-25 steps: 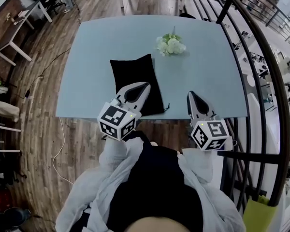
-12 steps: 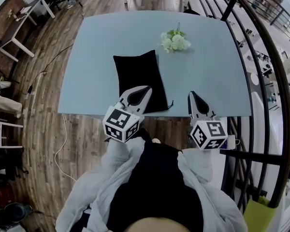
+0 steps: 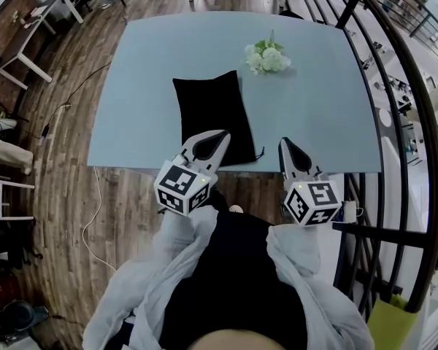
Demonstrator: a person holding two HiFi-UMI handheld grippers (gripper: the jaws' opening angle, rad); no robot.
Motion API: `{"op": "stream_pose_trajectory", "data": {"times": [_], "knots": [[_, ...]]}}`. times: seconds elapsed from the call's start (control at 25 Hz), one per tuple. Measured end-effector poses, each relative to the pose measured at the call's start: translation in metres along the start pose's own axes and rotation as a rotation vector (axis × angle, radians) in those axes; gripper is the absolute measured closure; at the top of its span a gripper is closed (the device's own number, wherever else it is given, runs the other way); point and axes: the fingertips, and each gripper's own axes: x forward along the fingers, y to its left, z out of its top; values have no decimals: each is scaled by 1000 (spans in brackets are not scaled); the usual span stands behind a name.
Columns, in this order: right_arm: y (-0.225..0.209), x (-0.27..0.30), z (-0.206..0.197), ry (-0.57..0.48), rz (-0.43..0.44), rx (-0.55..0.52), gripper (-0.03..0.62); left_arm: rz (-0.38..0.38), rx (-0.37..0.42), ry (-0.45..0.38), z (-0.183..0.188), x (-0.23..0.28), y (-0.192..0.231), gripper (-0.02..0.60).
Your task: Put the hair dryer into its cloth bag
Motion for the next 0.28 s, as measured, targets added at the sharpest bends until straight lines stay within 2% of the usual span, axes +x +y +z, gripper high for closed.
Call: {"op": "stream_pose_trajectory", "data": {"times": [0.28], "knots": [[2, 5, -6, 12, -3, -26, 586, -19, -52, -29, 1, -3, 0, 565]]}}
